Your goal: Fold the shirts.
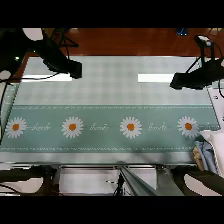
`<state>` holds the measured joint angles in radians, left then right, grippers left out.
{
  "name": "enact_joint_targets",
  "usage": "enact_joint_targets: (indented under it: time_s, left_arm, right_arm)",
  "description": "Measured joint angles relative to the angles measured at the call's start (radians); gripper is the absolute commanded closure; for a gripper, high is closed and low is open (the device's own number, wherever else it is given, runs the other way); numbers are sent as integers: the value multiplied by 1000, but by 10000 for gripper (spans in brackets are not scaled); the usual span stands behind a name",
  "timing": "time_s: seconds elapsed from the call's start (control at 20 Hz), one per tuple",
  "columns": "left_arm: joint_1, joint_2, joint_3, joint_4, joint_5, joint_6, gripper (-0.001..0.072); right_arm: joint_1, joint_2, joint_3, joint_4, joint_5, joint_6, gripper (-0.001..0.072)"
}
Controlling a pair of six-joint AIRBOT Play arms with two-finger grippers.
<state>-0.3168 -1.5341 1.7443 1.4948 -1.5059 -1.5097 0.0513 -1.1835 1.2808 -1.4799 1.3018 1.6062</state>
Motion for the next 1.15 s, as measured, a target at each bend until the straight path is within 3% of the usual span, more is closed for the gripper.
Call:
enact_joint_targets:
  time_s: [1.15]
  left_arm:
    - [-1, -75, 0, -3, -28, -24, -13]
  right_arm:
    - [1, -50, 0, -4, 22, -9, 117]
